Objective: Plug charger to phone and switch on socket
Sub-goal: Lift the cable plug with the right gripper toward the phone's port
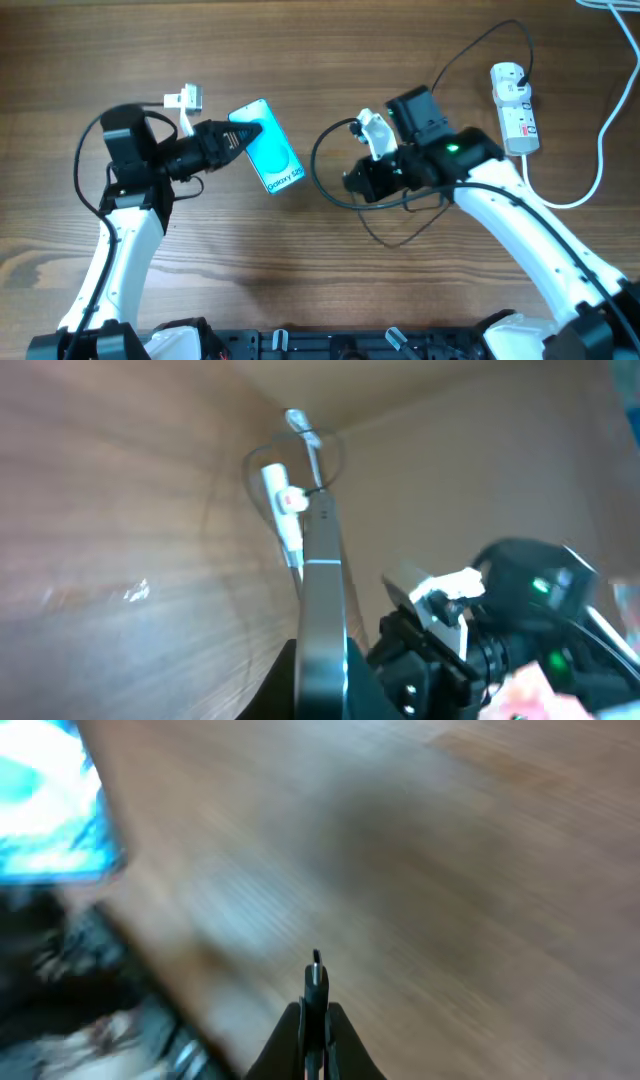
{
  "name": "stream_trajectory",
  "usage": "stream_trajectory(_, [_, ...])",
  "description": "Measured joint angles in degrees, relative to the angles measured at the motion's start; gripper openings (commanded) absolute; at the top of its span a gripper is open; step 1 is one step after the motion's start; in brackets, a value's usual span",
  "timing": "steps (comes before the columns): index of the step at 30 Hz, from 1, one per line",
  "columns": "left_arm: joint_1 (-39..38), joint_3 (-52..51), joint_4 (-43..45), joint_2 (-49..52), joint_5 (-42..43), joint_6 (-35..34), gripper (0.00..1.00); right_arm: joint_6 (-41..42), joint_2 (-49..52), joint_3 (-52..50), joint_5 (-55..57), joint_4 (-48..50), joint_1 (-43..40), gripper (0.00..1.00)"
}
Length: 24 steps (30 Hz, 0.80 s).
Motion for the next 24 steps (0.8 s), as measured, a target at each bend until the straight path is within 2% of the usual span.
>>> stream_trajectory(3, [0.0,0.0,6.6,0.0,3.1,-0.2,0.04,-9.9,-0.4,-0.7,-16.6,-4.3,-3.3,0.05])
stream_trajectory(8, [0.0,0.0,14.1,0.0,4.5,-6.1,0.04,-16.1,-0.5,-9.9,-35.1,7.8,-3.5,0.04])
stream_trajectory(10, [0.0,0.0,15.1,0.0,4.7,-8.9,0.04,-13.3,-0.5,-11.4,-38.6,16.2,-3.2,0.04])
stream_trajectory(12, [0.0,0.0,15.1,0.0,4.9,-10.2,0.04,-6.8,-0.5,-11.8,-40.2,25.9,-2.3,0.04])
stream_trajectory(14, [0.0,0.0,15.1,0.0,4.9,-10.7,0.04,-1.7,-0.5,-11.8,-39.5,30.2,-0.5,0.05])
stream_trajectory(17, [0.0,0.0,15.1,0.0,4.9,-11.1,0.04,5.0,-0.5,-11.8,-35.8,33.2,4.3,0.05])
stream_trajectory(24, [0.0,0.0,15.3,0.0,6.9,-11.2,0.04,10.6,-0.5,-11.8,-33.4,38.7,4.6,0.04])
